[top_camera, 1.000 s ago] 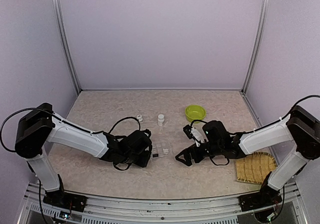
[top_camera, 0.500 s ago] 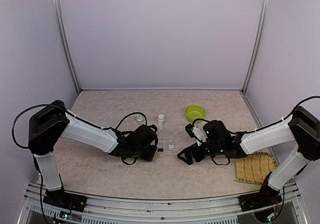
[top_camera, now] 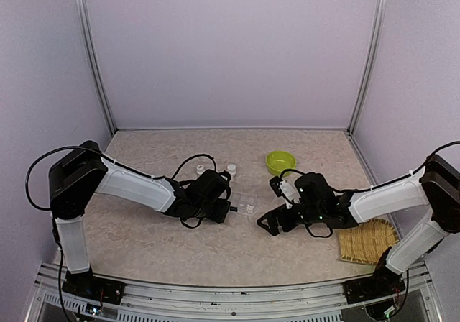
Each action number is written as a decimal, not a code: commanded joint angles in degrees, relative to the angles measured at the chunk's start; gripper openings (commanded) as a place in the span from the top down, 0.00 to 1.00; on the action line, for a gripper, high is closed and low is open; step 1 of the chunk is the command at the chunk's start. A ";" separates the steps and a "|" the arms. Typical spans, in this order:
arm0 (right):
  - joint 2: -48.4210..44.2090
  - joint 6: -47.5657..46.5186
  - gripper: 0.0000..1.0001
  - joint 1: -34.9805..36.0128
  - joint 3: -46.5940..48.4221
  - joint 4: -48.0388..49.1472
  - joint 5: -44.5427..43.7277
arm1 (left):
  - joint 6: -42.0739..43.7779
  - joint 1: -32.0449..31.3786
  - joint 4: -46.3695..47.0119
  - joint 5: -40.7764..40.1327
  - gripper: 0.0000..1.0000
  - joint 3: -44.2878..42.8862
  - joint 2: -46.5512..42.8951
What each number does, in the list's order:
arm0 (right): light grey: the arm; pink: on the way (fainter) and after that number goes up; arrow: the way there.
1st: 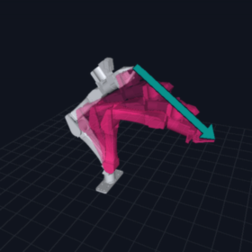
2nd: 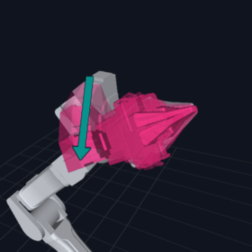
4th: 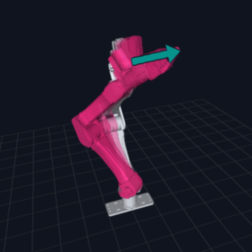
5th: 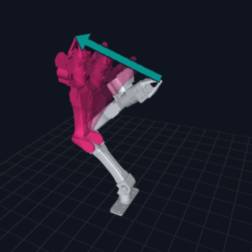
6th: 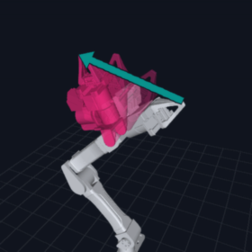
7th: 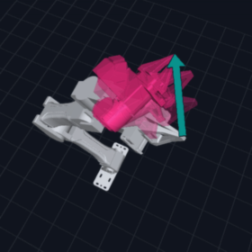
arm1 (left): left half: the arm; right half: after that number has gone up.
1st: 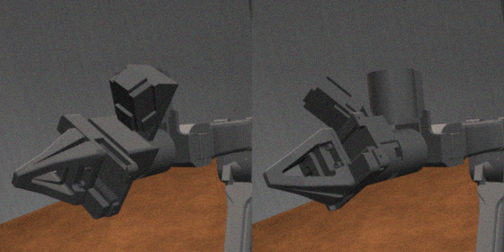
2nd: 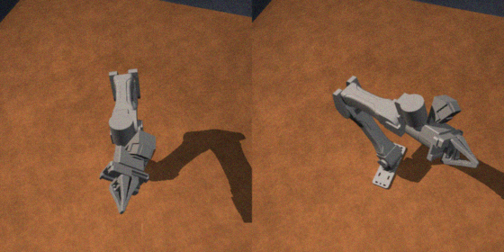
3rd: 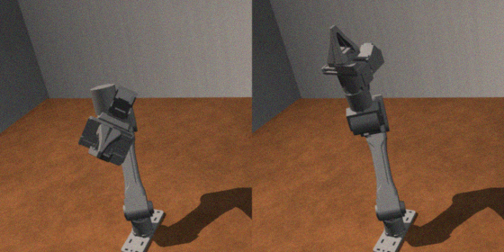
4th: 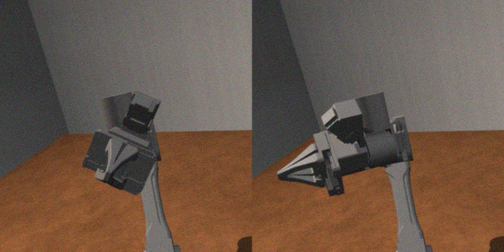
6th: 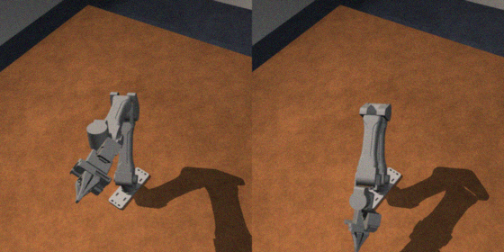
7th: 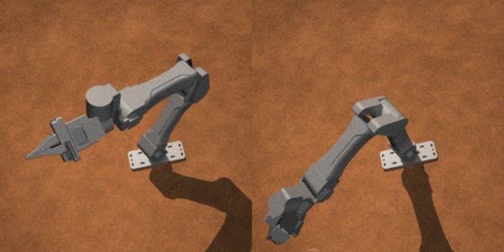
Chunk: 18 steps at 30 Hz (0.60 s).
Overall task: Sort the pills into containers
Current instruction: Place the pill container at the center of the board.
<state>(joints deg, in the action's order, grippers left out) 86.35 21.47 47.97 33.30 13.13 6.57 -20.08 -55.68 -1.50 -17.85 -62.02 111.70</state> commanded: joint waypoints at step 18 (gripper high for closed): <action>13.58 -0.59 0.00 2.54 9.86 -6.17 -18.88 | -2.67 -0.12 3.08 3.88 0.42 1.11 -1.03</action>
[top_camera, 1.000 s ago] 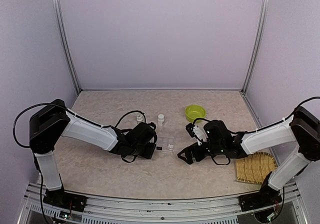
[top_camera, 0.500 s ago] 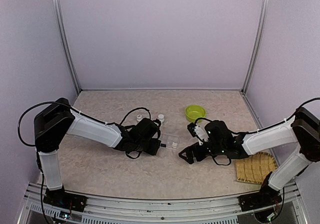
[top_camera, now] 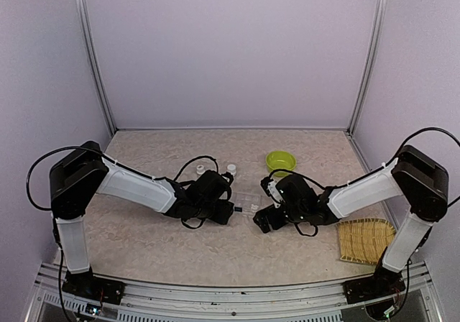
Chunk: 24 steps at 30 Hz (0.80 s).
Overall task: Sort the pills into containers
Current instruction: Place the pill container at the center of the board.
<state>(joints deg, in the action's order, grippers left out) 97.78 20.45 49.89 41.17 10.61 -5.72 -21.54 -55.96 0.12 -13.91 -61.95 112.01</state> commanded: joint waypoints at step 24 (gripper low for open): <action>11.67 -0.89 0.00 0.02 10.31 -3.19 -13.13 | -0.83 3.49 1.86 -0.91 0.42 1.72 -1.55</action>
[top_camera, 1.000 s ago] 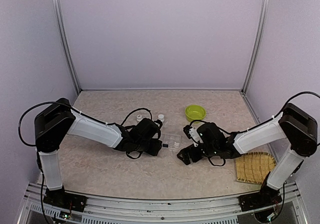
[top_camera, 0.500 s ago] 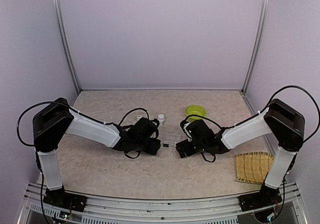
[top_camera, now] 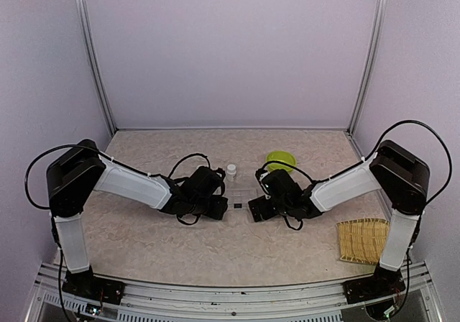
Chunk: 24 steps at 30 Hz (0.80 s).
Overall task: Sort the pills into containers
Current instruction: Place the pill container at the center of the board.
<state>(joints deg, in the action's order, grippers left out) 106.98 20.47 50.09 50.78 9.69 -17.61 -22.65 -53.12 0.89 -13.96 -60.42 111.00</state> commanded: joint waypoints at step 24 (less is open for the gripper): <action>-20.35 -1.28 0.00 1.51 -6.57 -9.36 8.11 | -1.01 1.27 -2.67 -1.82 0.16 8.10 -20.16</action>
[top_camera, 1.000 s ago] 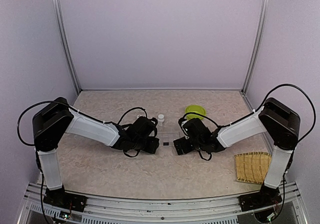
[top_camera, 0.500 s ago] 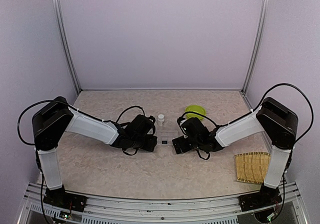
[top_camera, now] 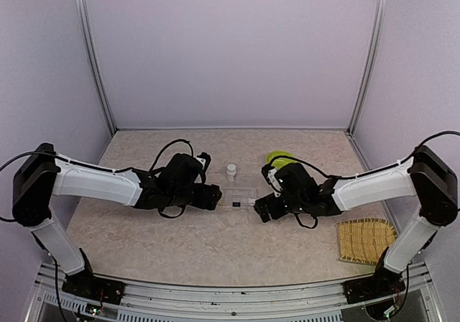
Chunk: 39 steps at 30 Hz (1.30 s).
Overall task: Sort the pills into containers
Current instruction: Place the pill container at the center of the board, then reset both arms
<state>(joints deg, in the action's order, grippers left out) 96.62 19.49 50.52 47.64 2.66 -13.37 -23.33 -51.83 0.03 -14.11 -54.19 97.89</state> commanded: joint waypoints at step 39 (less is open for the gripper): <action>-61.71 -5.25 0.00 -42.07 -6.91 -20.53 2.70 | 5.26 28.61 -12.48 -5.45 0.01 10.75 -51.33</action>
<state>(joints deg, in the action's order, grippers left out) 38.76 13.41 8.86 41.19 -20.08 -6.00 -19.73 -25.34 -12.36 -19.68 -42.04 45.98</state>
